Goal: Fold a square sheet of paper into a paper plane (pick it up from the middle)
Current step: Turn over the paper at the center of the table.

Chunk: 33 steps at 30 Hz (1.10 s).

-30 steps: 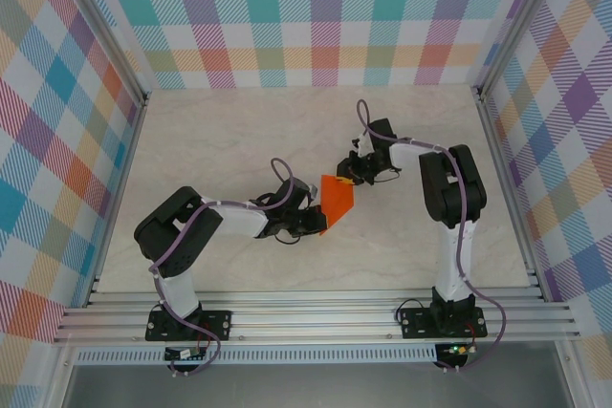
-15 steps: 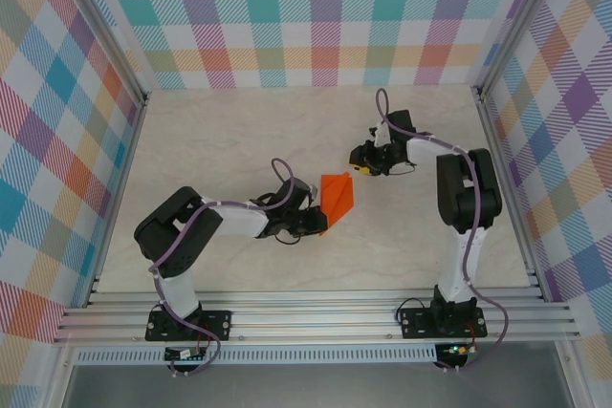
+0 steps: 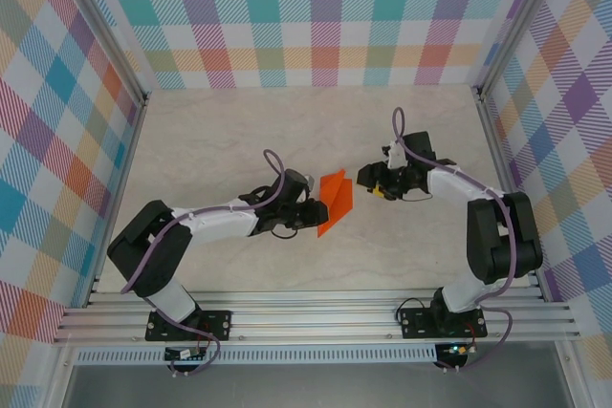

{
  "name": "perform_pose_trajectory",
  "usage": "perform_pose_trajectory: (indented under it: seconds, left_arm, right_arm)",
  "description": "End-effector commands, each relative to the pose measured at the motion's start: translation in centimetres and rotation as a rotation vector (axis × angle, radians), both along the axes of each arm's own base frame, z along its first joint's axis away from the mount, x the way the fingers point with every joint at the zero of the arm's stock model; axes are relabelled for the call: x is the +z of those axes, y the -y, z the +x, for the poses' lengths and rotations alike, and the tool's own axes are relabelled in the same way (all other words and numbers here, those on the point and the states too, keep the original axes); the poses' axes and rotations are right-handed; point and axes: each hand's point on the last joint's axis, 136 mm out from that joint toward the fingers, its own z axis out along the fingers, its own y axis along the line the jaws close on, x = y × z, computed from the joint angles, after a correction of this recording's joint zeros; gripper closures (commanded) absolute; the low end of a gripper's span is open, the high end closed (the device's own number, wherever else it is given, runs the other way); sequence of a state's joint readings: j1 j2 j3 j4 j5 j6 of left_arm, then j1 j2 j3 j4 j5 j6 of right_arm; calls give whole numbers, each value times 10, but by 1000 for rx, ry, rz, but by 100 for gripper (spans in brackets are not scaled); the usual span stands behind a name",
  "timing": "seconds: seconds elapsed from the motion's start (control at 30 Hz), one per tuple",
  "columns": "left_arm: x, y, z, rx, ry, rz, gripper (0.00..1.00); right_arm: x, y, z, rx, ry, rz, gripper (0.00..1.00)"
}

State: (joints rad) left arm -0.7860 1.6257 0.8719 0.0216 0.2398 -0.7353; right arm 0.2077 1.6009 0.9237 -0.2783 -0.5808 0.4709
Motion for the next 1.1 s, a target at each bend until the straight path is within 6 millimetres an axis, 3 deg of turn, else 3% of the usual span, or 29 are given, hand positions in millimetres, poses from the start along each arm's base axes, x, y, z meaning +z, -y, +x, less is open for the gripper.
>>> perform_pose_trajectory:
  seconds: [0.0,0.17,0.37,1.07]
  left_arm:
    - [16,2,4,-5,36,12,73]
    - [14,6,20,-27,30,54,83]
    - [-1,6,36,-23,1,85,86]
    - [-43,6,40,-55,-74,104,88]
  right_arm:
    - [9,-10,-10,22,2,66,43]
    - [-7,-18,-16,15,-60,68,43]
    - [-27,-18,-22,-40,-128,31,42]
    - [-51,-33,-25,-28,-222,16,42]
